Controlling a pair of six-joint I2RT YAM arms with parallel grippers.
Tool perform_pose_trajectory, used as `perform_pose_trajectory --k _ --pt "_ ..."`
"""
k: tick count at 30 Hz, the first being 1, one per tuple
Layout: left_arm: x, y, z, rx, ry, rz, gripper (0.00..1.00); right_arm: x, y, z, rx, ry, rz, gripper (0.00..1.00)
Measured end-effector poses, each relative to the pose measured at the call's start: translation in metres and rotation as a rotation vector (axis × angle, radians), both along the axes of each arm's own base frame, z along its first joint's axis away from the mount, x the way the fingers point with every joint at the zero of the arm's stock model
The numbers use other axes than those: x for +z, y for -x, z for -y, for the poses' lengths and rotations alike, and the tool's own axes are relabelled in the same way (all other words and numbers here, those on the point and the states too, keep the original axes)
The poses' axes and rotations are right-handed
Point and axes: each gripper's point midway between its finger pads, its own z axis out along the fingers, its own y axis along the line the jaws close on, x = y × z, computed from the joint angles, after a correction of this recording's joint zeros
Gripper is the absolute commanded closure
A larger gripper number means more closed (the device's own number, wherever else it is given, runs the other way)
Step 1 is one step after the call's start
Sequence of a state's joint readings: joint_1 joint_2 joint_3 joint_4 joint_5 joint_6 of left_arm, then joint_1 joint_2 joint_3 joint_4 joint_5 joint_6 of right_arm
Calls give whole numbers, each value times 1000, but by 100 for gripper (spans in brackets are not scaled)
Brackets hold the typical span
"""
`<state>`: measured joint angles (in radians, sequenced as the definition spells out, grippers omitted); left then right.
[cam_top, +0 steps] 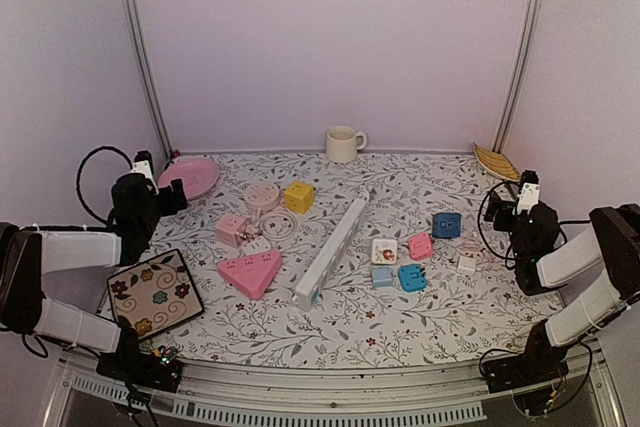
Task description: Pull the plug off the socket
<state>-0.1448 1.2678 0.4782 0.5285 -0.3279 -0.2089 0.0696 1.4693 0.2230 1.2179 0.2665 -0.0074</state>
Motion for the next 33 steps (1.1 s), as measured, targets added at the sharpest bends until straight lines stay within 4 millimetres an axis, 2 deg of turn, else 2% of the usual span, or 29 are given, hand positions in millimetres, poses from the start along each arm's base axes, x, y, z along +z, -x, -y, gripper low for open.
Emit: perform_pose_trajectory --k 3,9,12,21,25,33 --pt "-6 7 -11 44 -68 25 3 4 -1 -3 20 9 14 1" --pt "-43 19 -26 89 -145 -8 3 6 -3 -6 55 13 32 1" --pt "-37 15 -28 100 -156 19 3 -1 -4 -7 66 13 17 1" --pt "-9 15 -40 174 -170 143 3 2 -3 -8 73 13 35 1" --pt "-22 17 -39 139 -181 139 3 2 -3 -7 73 13 35 1" --pt "-29 22 -29 47 -186 176 3 4 -3 -7 73 13 41 1"
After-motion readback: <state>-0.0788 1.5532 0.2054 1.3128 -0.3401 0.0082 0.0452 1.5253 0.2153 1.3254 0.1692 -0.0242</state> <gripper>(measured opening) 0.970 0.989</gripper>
